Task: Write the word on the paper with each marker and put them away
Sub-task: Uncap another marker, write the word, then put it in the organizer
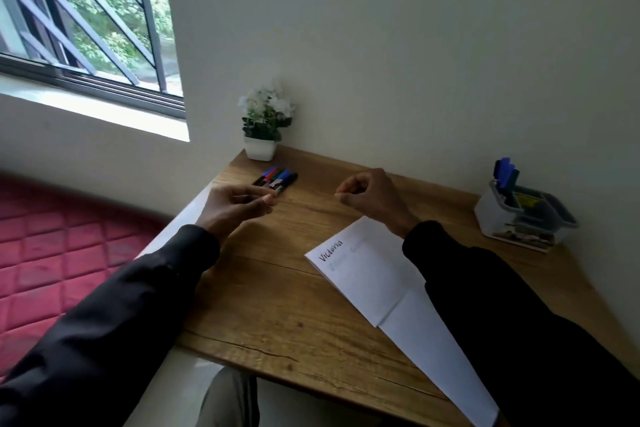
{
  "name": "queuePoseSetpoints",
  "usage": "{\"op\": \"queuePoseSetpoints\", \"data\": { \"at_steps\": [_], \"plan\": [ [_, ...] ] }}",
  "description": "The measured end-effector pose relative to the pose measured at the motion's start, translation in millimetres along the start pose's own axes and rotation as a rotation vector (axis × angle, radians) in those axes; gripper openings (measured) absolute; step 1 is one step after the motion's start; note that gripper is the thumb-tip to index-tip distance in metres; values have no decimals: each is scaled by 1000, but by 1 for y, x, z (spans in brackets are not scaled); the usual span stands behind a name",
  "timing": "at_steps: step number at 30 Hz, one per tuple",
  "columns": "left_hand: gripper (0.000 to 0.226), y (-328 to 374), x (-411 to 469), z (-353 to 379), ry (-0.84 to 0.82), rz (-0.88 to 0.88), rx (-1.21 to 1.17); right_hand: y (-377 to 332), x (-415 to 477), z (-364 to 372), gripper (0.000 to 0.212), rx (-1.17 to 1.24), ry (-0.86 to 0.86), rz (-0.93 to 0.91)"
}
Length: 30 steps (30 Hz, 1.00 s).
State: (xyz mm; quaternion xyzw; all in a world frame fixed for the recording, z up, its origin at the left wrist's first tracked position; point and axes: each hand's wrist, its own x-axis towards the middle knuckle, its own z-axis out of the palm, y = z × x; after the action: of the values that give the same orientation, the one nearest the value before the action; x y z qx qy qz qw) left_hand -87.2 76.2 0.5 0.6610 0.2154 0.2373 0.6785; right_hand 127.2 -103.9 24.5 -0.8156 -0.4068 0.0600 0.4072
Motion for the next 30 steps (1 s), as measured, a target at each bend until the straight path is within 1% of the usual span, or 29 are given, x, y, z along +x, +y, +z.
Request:
{"op": "queuePoseSetpoints", "data": {
  "at_steps": [3, 6, 8, 11, 13, 16, 19, 24, 25, 27, 30],
  "plan": [
    [26, -4, -4, -12, 14, -7, -33, -17, 16, 23, 9, -62, -60, -65],
    [25, -4, -7, -16, 18, -28, -26, -28, 29, 44, 13, -155, -144, -139],
    [25, -5, -7, -16, 19, -30, -27, -32, 36, 57, 20, -201, -191, -198],
    [25, -6, -7, -16, 27, -11, -38, -36, 43, 72, 38, -269, -247, -298],
    [26, -8, -5, -19, 32, -1, -37, -34, 48, 81, 42, -331, -301, -365],
    [26, -8, -4, -20, 31, -3, -37, -29, 52, 87, 38, -426, -335, -410],
    [25, -7, -3, -20, 34, -5, -40, -24, 55, 86, 29, -474, -303, -451],
    [25, -7, -4, -19, 28, 10, -16, -10, 50, 74, 12, -537, -290, -442],
    [25, -7, -4, -18, 28, 13, -20, -6, 48, 70, 10, -510, -281, -420],
    [26, -6, -4, -18, 29, 18, -29, -4, 39, 59, 9, -364, -226, -330],
    [28, -3, -4, -12, -8, 32, -20, -13, 19, 36, 12, 15, -33, -180]
  ]
}}
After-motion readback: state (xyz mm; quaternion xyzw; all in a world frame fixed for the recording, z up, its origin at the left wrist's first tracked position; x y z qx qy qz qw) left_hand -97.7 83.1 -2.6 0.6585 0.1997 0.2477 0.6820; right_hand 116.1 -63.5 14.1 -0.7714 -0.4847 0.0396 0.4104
